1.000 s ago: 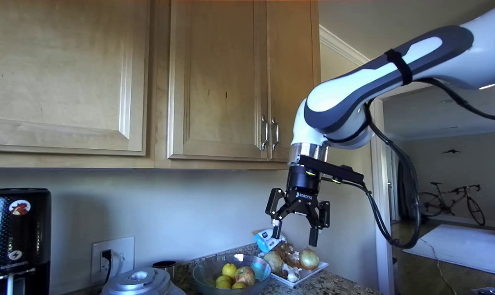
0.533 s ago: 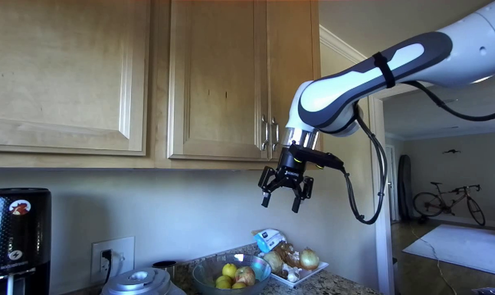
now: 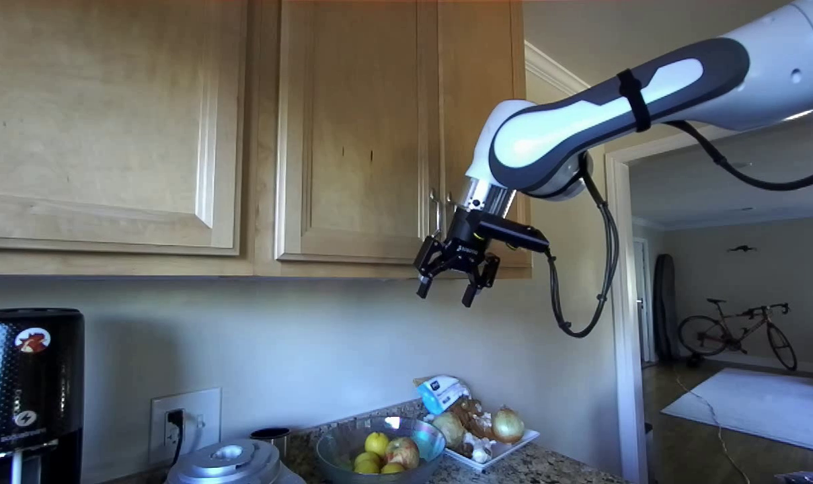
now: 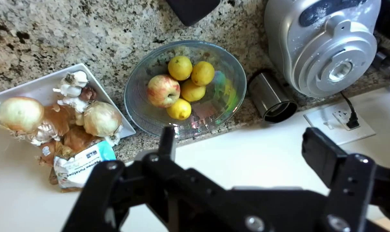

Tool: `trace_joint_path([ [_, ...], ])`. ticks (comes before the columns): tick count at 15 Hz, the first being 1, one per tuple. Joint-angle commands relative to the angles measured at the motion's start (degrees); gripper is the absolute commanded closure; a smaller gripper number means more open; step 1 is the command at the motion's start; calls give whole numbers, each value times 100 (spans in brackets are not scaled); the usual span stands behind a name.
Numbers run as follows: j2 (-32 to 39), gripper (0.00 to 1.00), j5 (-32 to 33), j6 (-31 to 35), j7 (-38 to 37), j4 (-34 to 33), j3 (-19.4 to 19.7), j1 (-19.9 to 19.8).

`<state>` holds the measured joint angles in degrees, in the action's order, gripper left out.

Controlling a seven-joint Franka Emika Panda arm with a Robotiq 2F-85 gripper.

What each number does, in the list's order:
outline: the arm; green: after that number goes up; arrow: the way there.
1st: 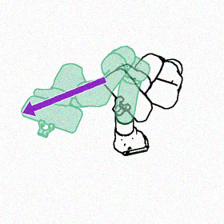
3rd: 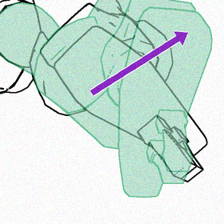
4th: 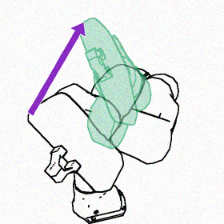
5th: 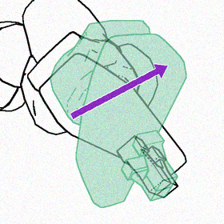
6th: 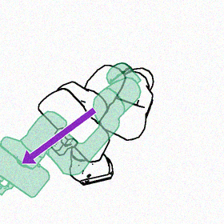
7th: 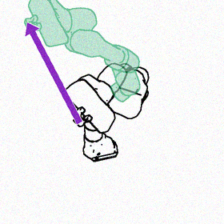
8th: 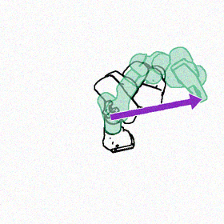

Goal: Open the top left cabinet door

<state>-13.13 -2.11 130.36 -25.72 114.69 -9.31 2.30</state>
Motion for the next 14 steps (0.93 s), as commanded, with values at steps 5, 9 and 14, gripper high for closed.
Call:
trace_joint_path([
  [5,-278,0,117,43,-27,140,11,-26],
  [9,-260,0,87,98,31,128,54,-42],
  [14,-53,0,105,245,666,-557,339,-91],
])
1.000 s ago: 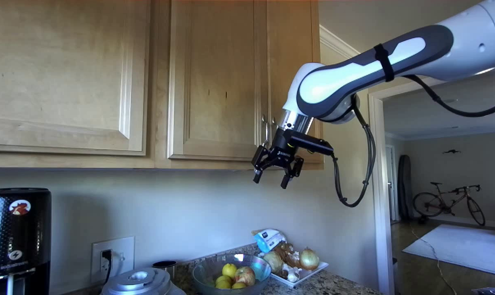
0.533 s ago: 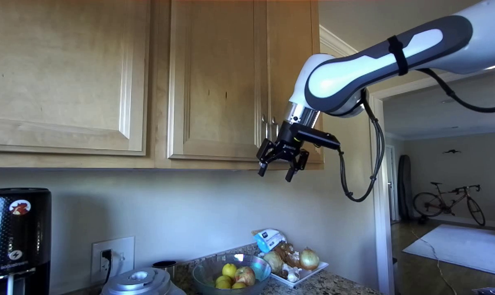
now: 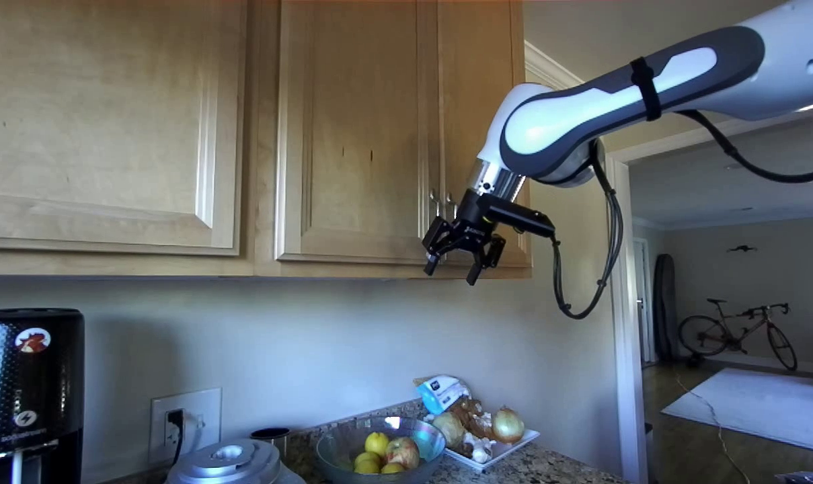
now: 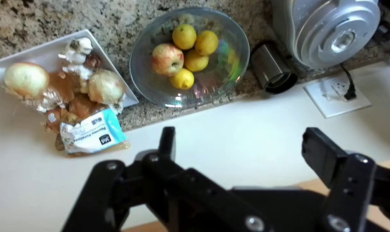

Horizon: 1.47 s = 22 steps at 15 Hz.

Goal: Open the top left cabinet door

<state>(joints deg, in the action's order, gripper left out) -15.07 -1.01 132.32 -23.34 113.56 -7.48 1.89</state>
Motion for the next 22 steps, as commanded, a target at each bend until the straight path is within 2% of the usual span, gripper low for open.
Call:
trace_joint_path([
  [1,200,0,22,22,603,-620,206,-50],
  [6,524,0,14,2,1391,-1365,331,-2],
  [12,852,0,86,29,1844,-2015,312,15],
  [13,918,25,75,-12,1856,-2142,305,22],
  [14,964,26,64,-34,1888,-2234,302,28],
  [22,1027,77,133,-213,1856,-2395,321,30],
])
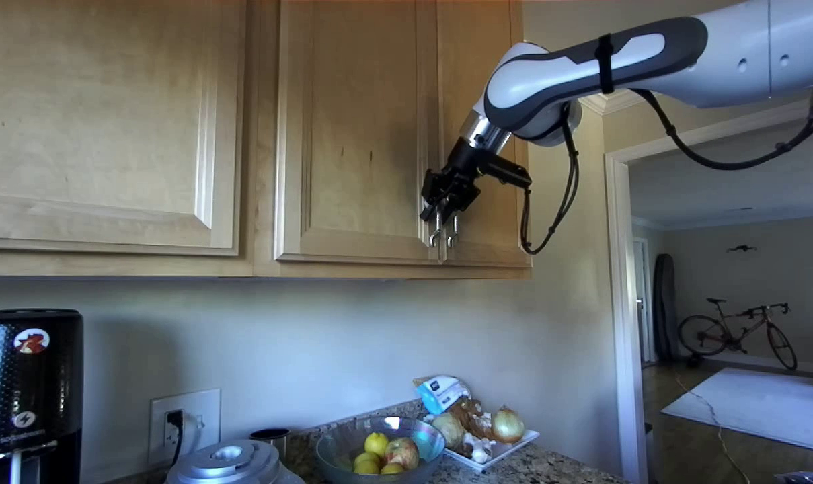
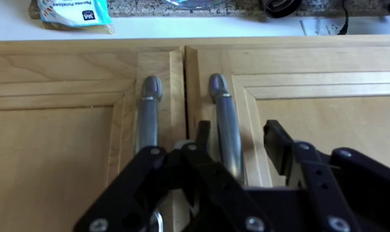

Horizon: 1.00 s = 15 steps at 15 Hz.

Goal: Open the top left cabinet door

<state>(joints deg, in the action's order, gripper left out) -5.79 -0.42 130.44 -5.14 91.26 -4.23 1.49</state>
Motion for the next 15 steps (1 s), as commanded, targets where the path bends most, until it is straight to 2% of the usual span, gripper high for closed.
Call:
trace_joint_path([
  [1,70,83,109,-18,35,-117,9,67],
  [2,43,90,140,-11,40,-67,17,69],
  [4,-47,93,173,-15,54,81,-17,102],
  [5,-126,89,70,-29,141,182,-26,131],
  [10,-630,92,-136,-89,839,740,-78,262],
  [15,-1337,90,-450,-280,1878,1309,0,466],
])
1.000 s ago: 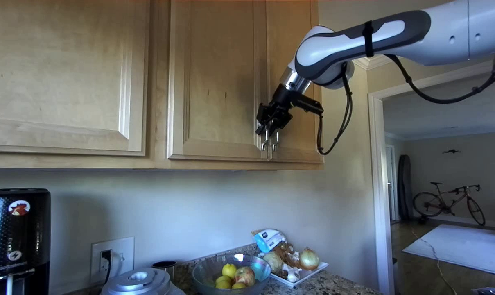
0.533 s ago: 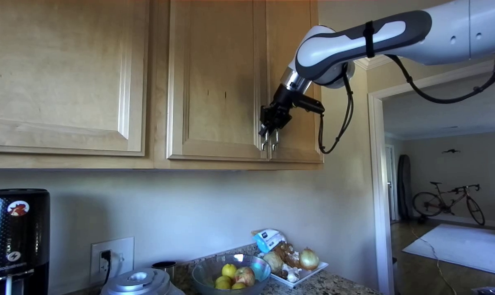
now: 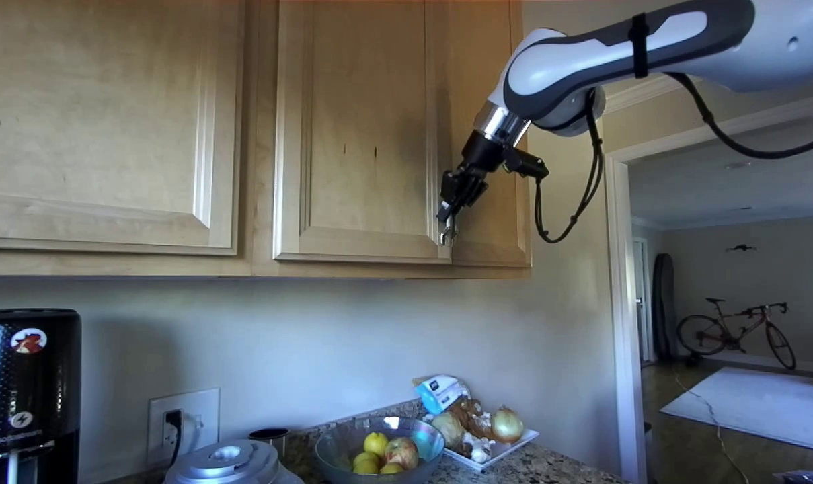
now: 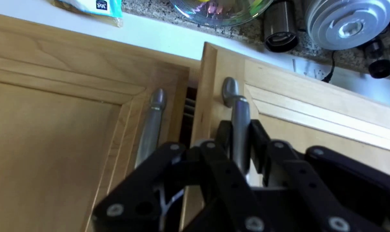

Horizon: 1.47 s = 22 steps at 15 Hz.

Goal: Open the top left cabinet door

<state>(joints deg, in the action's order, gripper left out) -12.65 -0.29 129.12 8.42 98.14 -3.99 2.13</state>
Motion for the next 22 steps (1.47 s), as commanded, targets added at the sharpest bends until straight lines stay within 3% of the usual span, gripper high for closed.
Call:
trace_joint_path([
  [1,-806,90,-528,-207,708,742,-1,448],
  [9,-1990,91,-912,-1548,1463,1264,-3,1090],
  [10,-2071,60,-966,-1705,1515,1267,-2,1184],
  [12,-2104,55,-969,-1959,1532,1217,-44,1303],
  [15,-2021,35,-1061,-2414,1353,1118,-30,1364],
  [20,-1463,3,-1103,-3635,1165,908,47,1145],
  [22,-1233,0,-985,-3957,1016,882,47,1003],
])
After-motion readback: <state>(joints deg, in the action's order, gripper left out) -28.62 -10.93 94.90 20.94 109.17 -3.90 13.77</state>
